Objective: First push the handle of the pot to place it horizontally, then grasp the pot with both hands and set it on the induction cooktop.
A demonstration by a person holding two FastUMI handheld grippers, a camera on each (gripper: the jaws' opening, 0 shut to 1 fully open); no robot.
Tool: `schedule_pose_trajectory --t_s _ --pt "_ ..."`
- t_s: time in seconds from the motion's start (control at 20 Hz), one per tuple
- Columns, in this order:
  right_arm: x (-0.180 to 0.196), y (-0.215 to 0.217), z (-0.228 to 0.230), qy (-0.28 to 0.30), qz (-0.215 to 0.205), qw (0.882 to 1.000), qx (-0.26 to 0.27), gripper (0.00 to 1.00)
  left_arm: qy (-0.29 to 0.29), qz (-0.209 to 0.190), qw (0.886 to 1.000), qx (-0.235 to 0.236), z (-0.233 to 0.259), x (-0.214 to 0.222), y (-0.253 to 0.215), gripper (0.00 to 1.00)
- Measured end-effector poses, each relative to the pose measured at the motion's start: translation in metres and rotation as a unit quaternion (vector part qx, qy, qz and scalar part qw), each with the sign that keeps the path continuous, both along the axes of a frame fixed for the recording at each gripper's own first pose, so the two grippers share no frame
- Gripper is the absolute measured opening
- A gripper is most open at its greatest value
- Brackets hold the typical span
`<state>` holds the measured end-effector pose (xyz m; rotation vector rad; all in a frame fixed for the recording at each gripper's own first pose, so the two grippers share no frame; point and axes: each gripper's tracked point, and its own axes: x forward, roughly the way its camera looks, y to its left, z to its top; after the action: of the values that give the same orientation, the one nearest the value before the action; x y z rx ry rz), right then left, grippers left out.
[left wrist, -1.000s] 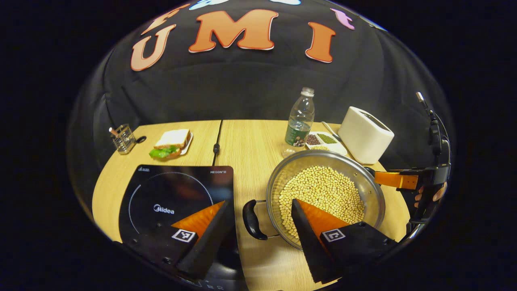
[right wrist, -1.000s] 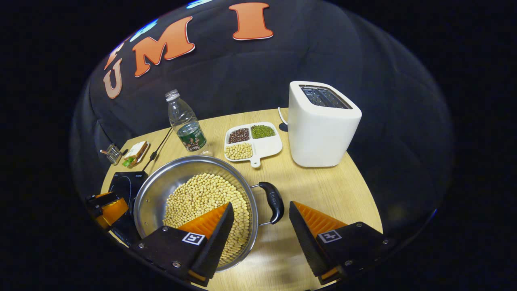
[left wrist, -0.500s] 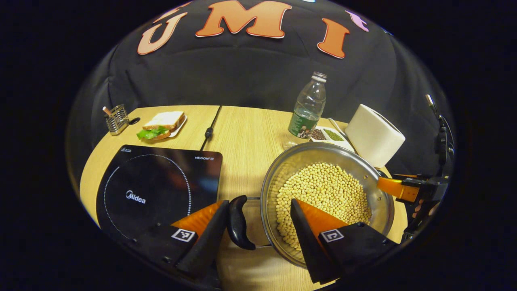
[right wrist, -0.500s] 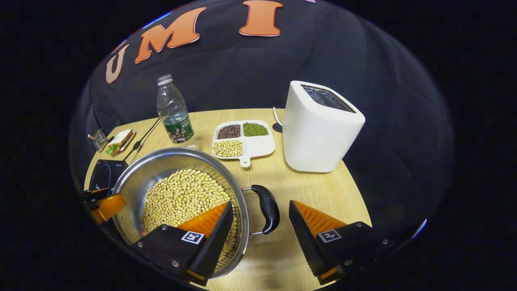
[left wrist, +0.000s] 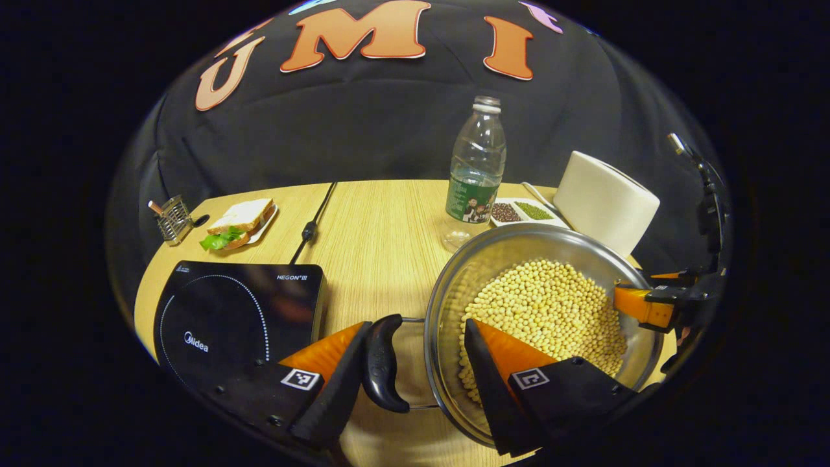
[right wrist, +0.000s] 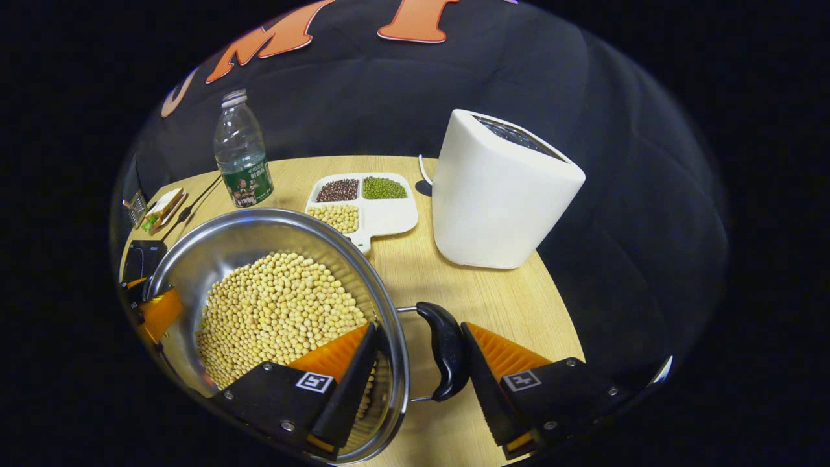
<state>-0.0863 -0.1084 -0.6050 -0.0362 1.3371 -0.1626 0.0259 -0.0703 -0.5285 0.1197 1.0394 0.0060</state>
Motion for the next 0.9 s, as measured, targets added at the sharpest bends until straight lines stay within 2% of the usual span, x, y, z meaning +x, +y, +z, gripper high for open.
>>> schedule_pose_trajectory --t_s 0.15,0.35,0.45,0.55,0.6,0.75,0.8,0.9 --pt "0.0 0.002 0.0 -0.005 0.001 1.0 0.009 0.77 0.011 0.0 1.0 0.007 -0.015 -0.001 0.002 0.92" --pt "-0.003 0.001 0.003 -0.006 0.015 1.0 0.004 0.73 0.009 0.007 1.0 0.015 -0.024 0.003 0.006 0.85" --pt "-0.003 0.003 0.003 -0.013 0.006 1.0 0.007 0.7 -0.001 0.011 1.0 0.009 -0.023 0.005 0.006 0.88" --pt "-0.003 0.002 0.005 -0.011 0.001 1.0 0.003 0.68 -0.007 0.002 1.0 0.016 -0.023 0.007 0.006 0.82" --pt "-0.003 0.002 0.004 -0.011 -0.007 1.0 0.001 0.67 -0.014 -0.006 1.0 0.02 -0.022 0.009 0.008 0.82" --pt "-0.008 0.006 0.008 -0.01 -0.023 1.0 0.008 0.64 -0.022 0.001 1.0 0.02 -0.016 0.009 0.008 0.79" --pt "-0.01 0.007 0.012 -0.014 -0.022 1.0 0.009 0.63 -0.027 0.003 0.999 0.02 -0.012 0.01 0.009 0.83" --pt "-0.01 0.011 0.025 -0.024 -0.034 0.999 0.014 0.63 -0.037 0.001 0.999 0.021 0.0 0.009 0.013 0.8"
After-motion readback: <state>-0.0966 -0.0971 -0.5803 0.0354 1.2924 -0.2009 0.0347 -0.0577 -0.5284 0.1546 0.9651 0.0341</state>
